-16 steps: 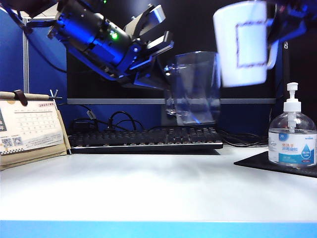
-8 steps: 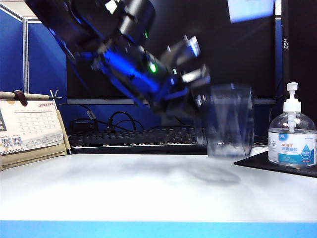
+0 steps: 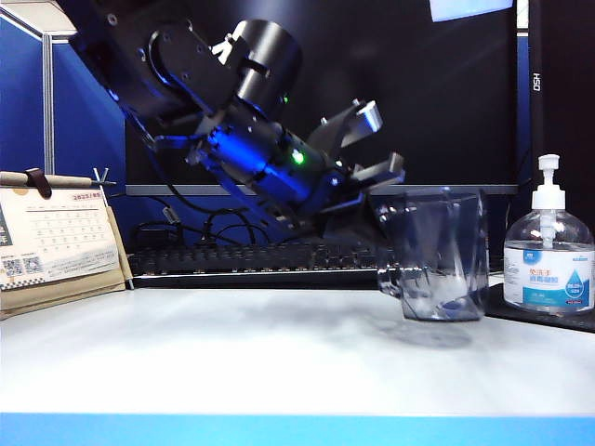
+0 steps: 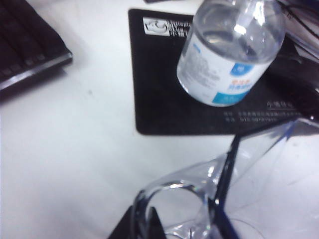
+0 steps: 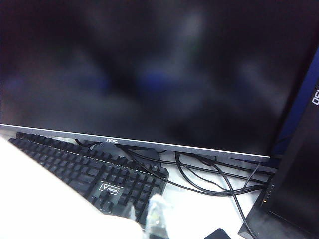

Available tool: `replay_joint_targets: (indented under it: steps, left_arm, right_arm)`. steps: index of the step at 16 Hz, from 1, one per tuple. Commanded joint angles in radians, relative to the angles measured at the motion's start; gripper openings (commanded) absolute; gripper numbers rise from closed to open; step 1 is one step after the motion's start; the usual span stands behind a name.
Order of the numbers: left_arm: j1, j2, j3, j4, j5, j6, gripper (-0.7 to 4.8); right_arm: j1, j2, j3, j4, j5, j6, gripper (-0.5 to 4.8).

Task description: Swap the positions of the transparent plastic cup and the white ceramic cup.

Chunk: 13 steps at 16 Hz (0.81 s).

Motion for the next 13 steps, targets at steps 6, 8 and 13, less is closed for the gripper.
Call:
replay_joint_targets:
  steps: [6,8,13]
  left_arm:
    - [-0.034,0.035,0.050,-0.005,0.012,-0.007,-0.06]
    - [-0.033,0.037,0.050,-0.018,0.012,-0.006,-0.06]
    - [-0.034,0.063,0.052,-0.020,0.014,-0.008,-0.06]
  right_arm:
    - [0.000,-0.008,0.016,0.061,-0.004,0.012,-0.05]
    - [0.000,-0.008,0.016,0.058,-0.029,0.015,-0.05]
    - [0.000,-0.008,0.016,0.052,-0.044,0.021,-0.05]
